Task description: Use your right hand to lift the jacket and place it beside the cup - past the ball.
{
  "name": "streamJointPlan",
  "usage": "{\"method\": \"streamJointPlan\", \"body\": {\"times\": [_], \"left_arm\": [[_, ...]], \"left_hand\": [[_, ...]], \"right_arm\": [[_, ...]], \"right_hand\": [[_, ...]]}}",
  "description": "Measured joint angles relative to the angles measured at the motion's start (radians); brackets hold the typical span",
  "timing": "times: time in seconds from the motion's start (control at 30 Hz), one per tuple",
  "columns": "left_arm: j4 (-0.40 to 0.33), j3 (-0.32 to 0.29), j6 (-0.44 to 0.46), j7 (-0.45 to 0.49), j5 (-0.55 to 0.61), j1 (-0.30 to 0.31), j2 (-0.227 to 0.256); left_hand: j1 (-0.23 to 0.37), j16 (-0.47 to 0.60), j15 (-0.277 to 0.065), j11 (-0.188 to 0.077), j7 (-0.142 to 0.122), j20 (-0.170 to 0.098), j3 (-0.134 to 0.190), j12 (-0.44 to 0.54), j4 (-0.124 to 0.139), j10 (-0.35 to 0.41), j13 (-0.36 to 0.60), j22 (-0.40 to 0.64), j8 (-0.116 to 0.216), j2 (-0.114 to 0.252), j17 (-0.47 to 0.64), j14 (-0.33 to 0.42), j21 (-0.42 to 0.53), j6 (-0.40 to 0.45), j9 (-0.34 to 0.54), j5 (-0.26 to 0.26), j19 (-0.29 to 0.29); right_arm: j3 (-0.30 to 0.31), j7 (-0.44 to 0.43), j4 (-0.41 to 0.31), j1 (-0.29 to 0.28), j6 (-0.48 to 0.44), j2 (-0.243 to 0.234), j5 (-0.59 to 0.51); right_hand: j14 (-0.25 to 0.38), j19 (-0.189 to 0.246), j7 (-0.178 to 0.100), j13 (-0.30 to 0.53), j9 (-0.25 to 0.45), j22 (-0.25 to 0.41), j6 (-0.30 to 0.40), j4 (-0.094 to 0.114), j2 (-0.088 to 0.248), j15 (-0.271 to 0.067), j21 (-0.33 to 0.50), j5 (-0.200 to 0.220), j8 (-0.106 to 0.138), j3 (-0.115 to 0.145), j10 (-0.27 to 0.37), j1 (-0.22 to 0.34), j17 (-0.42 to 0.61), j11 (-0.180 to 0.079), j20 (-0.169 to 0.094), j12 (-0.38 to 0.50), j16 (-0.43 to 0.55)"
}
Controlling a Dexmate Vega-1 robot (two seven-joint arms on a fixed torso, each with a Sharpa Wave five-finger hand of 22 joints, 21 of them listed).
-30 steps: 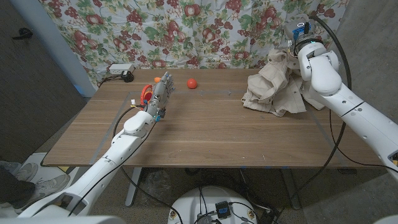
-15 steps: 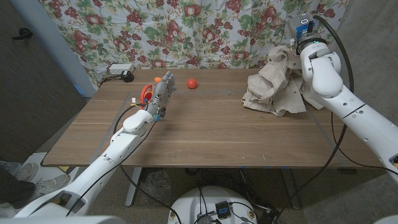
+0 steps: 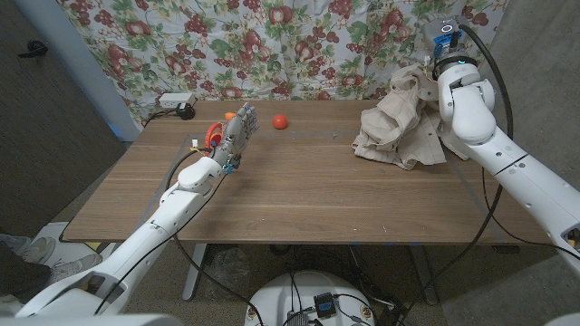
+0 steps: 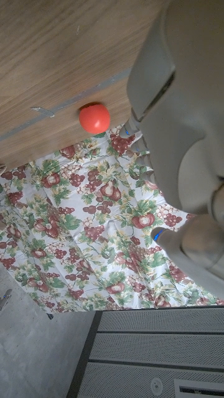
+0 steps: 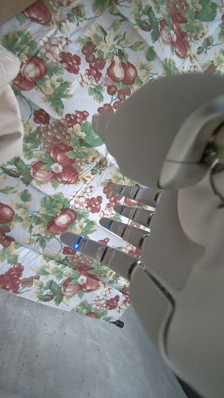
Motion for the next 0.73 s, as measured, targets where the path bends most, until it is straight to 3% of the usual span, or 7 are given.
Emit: {"method": "streamJointPlan", "body": {"times": [0.1, 0.3, 0.47, 0.73], "left_arm": [[0.012, -0.001, -0.007, -0.018, -0.006, -0.006, 0.003], [0.042, -0.004, -0.018, -0.051, -0.018, -0.021, 0.004], [0.069, -0.005, -0.03, -0.084, -0.027, -0.035, 0.004], [0.125, -0.005, -0.046, -0.137, -0.042, -0.057, 0.003]], "left_hand": [[0.0, 0.0, 0.0, 0.0, 0.0, 0.0, 0.0, 0.0, 0.0, 0.0, 0.0, 0.0, 0.0, 0.0, 0.0, 0.0, 0.0, 0.0, 0.0, 0.0, 0.0], [0.0, 0.0, 0.0, 0.0, 0.0, 0.0, 0.0, 0.0, 0.0, 0.0, 0.0, 0.0, 0.0, 0.0, 0.0, 0.0, 0.0, 0.0, 0.0, 0.0, 0.0], [0.0, 0.0, 0.0, 0.0, 0.0, 0.0, 0.0, 0.0, 0.0, 0.0, 0.0, 0.0, 0.0, 0.0, 0.0, 0.0, 0.0, 0.0, 0.0, 0.0, 0.0], [0.0, 0.0, 0.0, 0.0, 0.0, 0.0, 0.0, 0.0, 0.0, 0.0, 0.0, 0.0, 0.0, 0.0, 0.0, 0.0, 0.0, 0.0, 0.0, 0.0, 0.0]], "right_arm": [[-0.006, -0.004, 0.003, 0.003, -0.01, 0.008, -0.01], [-0.014, -0.017, 0.003, 0.004, -0.032, 0.021, -0.034], [-0.021, -0.009, -0.009, 0.005, -0.052, 0.027, -0.061], [-0.03, 0.057, -0.04, -0.004, -0.089, 0.044, -0.127]], "right_hand": [[-0.023, -0.009, -0.014, -0.005, 0.0, 0.0, -0.014, 0.008, 0.013, 0.001, -0.02, 0.0, -0.007, -0.008, -0.021, -0.027, -0.008, -0.004, 0.009, 0.0, 0.0], [-0.032, -0.009, -0.014, -0.005, 0.0, 0.0, -0.036, 0.012, 0.014, 0.002, -0.042, 0.0, -0.008, -0.021, -0.035, -0.062, -0.02, 0.004, 0.02, 0.0, 0.0], [-0.092, -0.075, -0.019, -0.009, 0.0, 0.0, -0.073, 0.011, 0.035, 0.001, -0.112, 0.011, -0.008, -0.04, -0.061, -0.127, -0.044, 0.009, 0.053, 0.0, 0.0], [-0.097, -0.082, -0.012, -0.009, 0.0, 0.0, -0.08, 0.009, 0.039, 0.003, -0.129, 0.011, -0.008, -0.051, -0.061, -0.134, -0.055, 0.01, 0.06, 0.004, 0.002]]}}
